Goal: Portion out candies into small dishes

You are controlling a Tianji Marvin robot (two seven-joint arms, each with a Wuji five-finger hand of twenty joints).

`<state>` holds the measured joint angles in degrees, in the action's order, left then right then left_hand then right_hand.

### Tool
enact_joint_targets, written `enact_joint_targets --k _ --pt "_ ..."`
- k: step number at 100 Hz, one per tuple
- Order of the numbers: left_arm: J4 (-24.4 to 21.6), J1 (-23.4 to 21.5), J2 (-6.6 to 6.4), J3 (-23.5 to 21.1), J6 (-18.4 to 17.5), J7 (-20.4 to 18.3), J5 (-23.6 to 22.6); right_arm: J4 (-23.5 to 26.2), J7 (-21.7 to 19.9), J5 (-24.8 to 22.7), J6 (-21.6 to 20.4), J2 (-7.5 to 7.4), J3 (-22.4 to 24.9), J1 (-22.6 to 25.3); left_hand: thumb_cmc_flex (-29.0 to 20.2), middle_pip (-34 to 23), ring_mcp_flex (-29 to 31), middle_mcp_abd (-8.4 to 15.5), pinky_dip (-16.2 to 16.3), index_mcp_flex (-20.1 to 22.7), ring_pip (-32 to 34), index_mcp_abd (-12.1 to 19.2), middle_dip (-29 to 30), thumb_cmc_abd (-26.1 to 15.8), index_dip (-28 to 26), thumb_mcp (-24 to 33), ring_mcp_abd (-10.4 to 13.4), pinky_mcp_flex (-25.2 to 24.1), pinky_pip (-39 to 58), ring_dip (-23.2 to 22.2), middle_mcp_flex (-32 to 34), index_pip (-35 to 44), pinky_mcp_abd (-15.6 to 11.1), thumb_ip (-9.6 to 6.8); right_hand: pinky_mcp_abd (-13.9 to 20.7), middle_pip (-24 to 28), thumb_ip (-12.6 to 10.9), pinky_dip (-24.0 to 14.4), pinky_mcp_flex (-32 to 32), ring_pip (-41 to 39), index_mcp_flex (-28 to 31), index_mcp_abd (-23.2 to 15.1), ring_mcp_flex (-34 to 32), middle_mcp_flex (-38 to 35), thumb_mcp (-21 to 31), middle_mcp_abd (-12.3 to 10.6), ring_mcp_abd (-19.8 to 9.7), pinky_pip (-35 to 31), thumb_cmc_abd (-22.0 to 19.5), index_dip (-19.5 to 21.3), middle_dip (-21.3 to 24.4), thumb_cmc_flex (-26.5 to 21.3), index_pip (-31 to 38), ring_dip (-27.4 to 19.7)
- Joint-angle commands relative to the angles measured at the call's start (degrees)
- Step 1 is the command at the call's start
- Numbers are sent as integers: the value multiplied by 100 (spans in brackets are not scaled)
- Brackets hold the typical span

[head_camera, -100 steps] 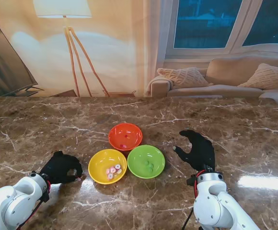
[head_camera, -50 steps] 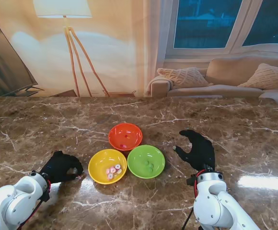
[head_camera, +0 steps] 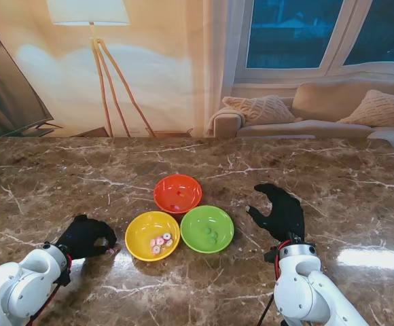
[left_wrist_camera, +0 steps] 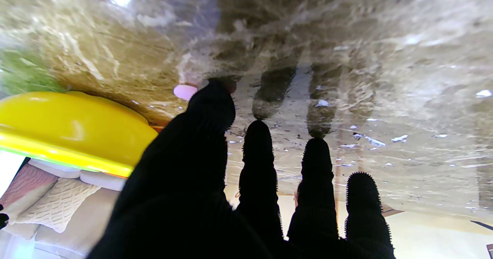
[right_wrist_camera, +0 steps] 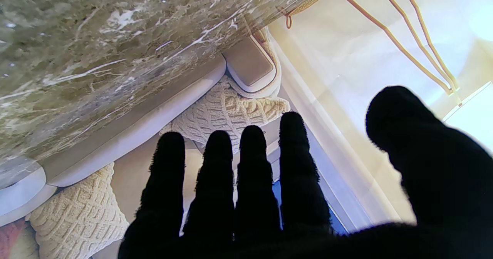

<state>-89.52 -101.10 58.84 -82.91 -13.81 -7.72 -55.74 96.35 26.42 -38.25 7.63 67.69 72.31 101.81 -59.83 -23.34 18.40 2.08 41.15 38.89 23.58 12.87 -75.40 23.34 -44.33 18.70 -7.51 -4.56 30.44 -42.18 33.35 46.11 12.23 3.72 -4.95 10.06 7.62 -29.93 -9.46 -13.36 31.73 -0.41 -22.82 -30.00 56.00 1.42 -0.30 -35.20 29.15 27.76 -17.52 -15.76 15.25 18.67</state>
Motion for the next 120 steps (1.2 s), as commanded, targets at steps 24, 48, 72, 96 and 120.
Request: enact_joint_targets --k 24,48,72,96,120 --pt "-66 -137 30 -46 147 -22 18 -30 -47 33 -5 21 13 45 -215 -190 6 -340 114 39 136 81 -32 -369 -331 62 -67 -33 -96 -61 633 350 -94 -103 12 -21 -195 -153 10 -14 -8 -116 27 36 40 -67 -15 -94 -105 -64 -72 192 41 65" --pt "-157 -166 39 -114 219 -25 6 -27 -43 36 -18 21 25 56 -222 -168 22 -347 107 36 122 89 -62 -365 -344 77 -80 -36 -106 -58 657 351 -76 -114 16 -21 -192 -153 6 -14 -10 -120 23 36 37 -66 -22 -94 -124 -65 -72 204 40 66" --pt "-272 -147 53 -188 260 4 -23 -23 -42 34 -22 21 27 61 -216 -145 35 -334 109 31 116 112 -79 -364 -366 83 -75 -36 -99 -59 664 360 -66 -116 12 -21 -190 -153 6 -11 -6 -135 25 36 43 -70 -20 -93 -129 -66 -70 208 42 65" --pt "-391 80 65 -258 330 -2 -60 -20 -31 30 -12 23 33 63 -218 -127 50 -330 111 32 105 116 -89 -350 -378 95 -78 -30 -86 -58 675 360 -61 -123 14 -19 -191 -152 7 -10 -11 -128 26 31 41 -61 -18 -91 -130 -67 -71 206 40 65" --pt "-486 512 82 -159 501 -30 -14 -20 -15 33 -6 27 56 69 -215 -104 60 -327 107 38 86 129 -93 -341 -383 109 -77 -39 -83 -53 680 357 -43 -131 12 -21 -188 -152 6 -11 -2 -128 19 34 42 -79 -17 -90 -115 -66 -69 198 46 65"
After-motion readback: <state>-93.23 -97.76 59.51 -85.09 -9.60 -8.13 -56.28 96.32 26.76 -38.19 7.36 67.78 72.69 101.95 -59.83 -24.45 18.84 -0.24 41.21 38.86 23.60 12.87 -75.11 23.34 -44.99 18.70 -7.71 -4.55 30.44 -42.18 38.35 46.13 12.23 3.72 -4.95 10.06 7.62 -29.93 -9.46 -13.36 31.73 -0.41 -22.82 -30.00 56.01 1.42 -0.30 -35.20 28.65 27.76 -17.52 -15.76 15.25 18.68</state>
